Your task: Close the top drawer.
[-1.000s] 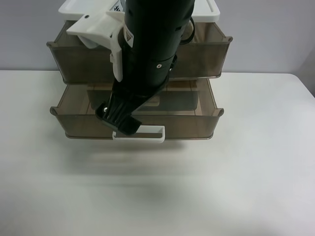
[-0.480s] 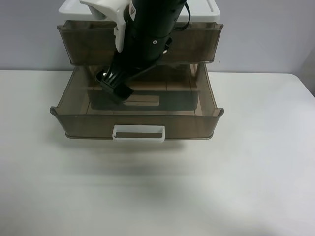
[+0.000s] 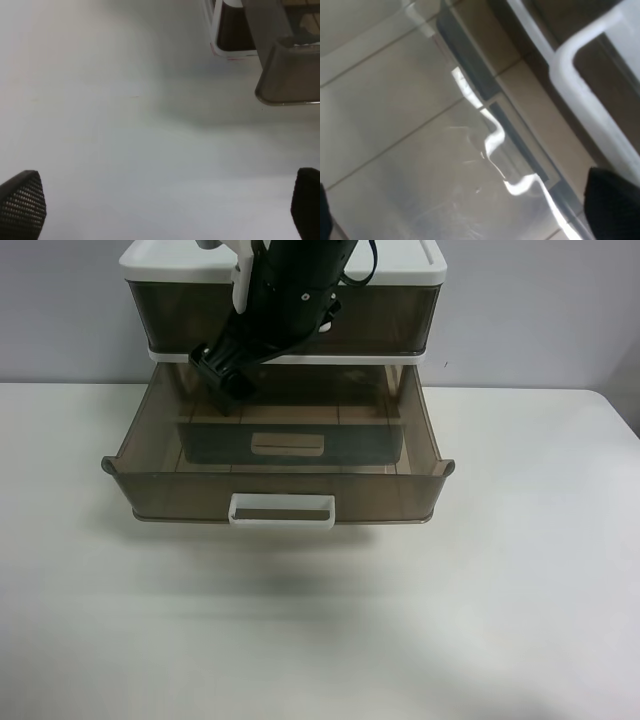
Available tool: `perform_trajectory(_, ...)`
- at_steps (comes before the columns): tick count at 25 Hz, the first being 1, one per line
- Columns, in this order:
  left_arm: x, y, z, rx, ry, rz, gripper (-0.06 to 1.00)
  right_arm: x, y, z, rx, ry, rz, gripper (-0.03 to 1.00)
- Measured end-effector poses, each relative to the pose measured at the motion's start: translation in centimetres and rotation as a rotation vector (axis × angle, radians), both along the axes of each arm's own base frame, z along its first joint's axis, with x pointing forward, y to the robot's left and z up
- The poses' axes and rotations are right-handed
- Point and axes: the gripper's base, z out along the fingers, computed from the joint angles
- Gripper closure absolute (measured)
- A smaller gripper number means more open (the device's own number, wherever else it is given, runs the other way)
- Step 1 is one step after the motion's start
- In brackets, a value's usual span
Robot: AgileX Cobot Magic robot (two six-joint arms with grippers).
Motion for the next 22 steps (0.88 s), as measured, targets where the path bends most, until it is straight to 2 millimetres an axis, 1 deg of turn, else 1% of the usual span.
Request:
perform_trajectory(2, 0.0, 0.0, 0.0, 0.000, 0.000, 0.000, -0.05, -0.2, -0.2, 0.4, 0.006, 0.002, 0.011, -0.03)
perform_trajectory(4, 0.0, 0.0, 0.0, 0.000, 0.000, 0.000, -0.05, -0.9, -0.5, 1.6, 0.012, -0.011, 0.027, -0.03)
perform_trajectory(8, 0.0, 0.0, 0.0, 0.000, 0.000, 0.000, -0.05, -4.4, -2.3, 6.3, 0.036, -0.040, 0.064, -0.03)
perform_trajectory(10, 0.0, 0.0, 0.0, 0.000, 0.000, 0.000, -0.05, -6.4, -4.1, 8.7, 0.038, -0.038, 0.069, -0.03)
perform_trajectory(12, 0.0, 0.0, 0.0, 0.000, 0.000, 0.000, -0.05, -7.9, -5.9, 10.6, 0.040, -0.040, 0.053, -0.03)
perform_trajectory(14, 0.0, 0.0, 0.0, 0.000, 0.000, 0.000, -0.05, -9.3, -7.8, 12.8, 0.076, -0.082, 0.035, -0.03)
perform_trajectory(17, 0.0, 0.0, 0.0, 0.000, 0.000, 0.000, -0.05, -11.8, -10.9, 15.2, 0.148, -0.132, 0.005, -0.03)
perform_trajectory(20, 0.0, 0.0, 0.0, 0.000, 0.000, 0.000, -0.05, -14.4, -14.2, 16.3, 0.196, -0.176, -0.030, -0.03)
perform_trajectory(21, 0.0, 0.0, 0.0, 0.000, 0.000, 0.000, -0.05, -15.3, -15.4, 16.5, 0.208, -0.192, -0.038, -0.03)
perform_trajectory(22, 0.0, 0.0, 0.0, 0.000, 0.000, 0.000, -0.05, -16.0, -16.3, 16.2, 0.207, -0.197, -0.047, -0.03)
